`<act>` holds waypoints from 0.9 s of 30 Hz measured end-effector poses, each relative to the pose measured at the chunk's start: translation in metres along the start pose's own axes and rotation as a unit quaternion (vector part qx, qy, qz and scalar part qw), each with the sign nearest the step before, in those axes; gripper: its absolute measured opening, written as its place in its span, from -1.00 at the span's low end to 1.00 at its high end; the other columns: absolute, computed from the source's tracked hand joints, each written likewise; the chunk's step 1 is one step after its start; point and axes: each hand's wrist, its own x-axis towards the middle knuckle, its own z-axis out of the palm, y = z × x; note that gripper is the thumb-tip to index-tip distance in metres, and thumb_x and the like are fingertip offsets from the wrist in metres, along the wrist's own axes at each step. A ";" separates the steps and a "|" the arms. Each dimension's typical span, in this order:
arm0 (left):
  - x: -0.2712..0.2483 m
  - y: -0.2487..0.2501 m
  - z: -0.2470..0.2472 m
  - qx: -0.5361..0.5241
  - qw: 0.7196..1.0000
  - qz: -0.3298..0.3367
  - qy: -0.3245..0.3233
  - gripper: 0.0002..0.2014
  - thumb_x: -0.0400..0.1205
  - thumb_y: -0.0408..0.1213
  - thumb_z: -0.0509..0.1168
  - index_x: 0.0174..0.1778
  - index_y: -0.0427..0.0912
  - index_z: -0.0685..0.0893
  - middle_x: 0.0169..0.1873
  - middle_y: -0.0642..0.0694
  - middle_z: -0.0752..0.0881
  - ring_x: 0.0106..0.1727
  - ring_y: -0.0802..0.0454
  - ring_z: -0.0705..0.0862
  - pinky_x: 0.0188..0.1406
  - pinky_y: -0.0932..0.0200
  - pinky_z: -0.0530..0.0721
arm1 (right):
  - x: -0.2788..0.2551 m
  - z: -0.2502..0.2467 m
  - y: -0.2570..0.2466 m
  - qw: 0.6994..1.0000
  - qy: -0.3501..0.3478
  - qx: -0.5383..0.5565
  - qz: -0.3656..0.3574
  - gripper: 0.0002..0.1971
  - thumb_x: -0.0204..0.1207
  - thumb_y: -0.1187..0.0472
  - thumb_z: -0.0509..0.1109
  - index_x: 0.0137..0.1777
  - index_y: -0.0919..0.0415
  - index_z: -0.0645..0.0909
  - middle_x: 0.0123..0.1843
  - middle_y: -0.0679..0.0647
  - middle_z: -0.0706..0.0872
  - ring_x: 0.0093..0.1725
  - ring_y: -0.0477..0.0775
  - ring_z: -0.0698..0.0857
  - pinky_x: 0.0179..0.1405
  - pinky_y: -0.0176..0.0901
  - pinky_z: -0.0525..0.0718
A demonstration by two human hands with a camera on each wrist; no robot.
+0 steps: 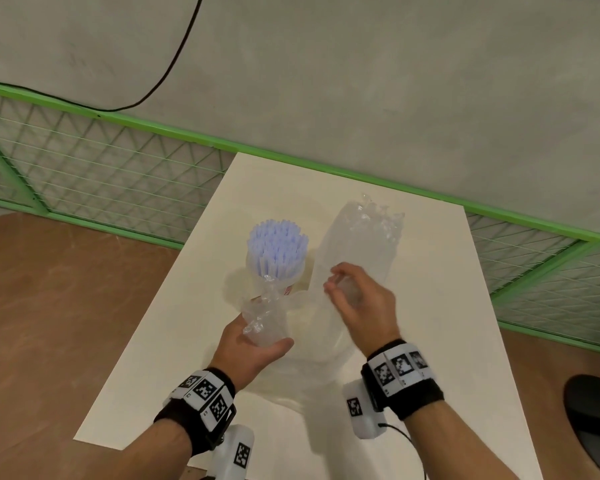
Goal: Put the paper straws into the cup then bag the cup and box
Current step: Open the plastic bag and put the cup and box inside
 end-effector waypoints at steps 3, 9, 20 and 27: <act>-0.001 0.001 -0.001 0.002 1.000 -0.002 -0.003 -0.48 0.39 -0.45 0.62 0.23 -0.03 0.68 -0.06 0.04 0.84 -0.08 0.29 0.79 -0.16 0.52 0.64 | 0.030 -0.036 -0.026 0.992 0.101 0.080 0.002 -0.80 0.52 0.26 0.53 0.11 0.12 0.67 -0.13 0.01 0.81 -0.18 0.00 0.84 -0.05 0.10 0.81; 0.000 0.000 -0.001 0.000 1.000 0.004 0.003 -0.48 0.38 -0.47 0.63 0.19 0.01 0.68 -0.12 0.16 0.85 -0.08 0.29 0.79 -0.14 0.49 0.66 | 0.098 -0.120 -0.066 0.948 0.246 0.181 -0.089 -0.75 0.56 0.34 0.48 0.17 0.36 0.56 -0.15 0.27 0.77 -0.22 0.25 0.84 -0.11 0.12 0.80; 0.000 0.000 0.000 -0.001 1.000 -0.021 0.007 -0.44 0.37 -0.42 0.65 0.24 0.01 0.67 -0.01 0.09 0.83 -0.05 0.35 0.78 -0.11 0.51 0.67 | 0.132 -0.056 0.021 0.999 -0.011 0.049 0.008 -0.85 0.57 0.14 0.46 0.06 -0.04 0.57 0.11 -0.11 0.79 0.11 -0.04 0.75 0.24 0.15 0.66; 0.002 -0.002 -0.001 -0.010 0.999 -0.038 0.019 -0.39 0.32 -0.37 0.67 0.27 0.06 0.66 0.02 0.08 0.84 0.06 0.22 0.79 0.13 0.23 0.71 | 0.130 -0.044 0.055 0.939 -0.186 -0.256 -0.135 -0.62 0.62 -0.13 0.32 0.37 -0.05 0.56 0.60 -0.16 0.44 0.66 0.10 0.24 0.50 0.17 0.36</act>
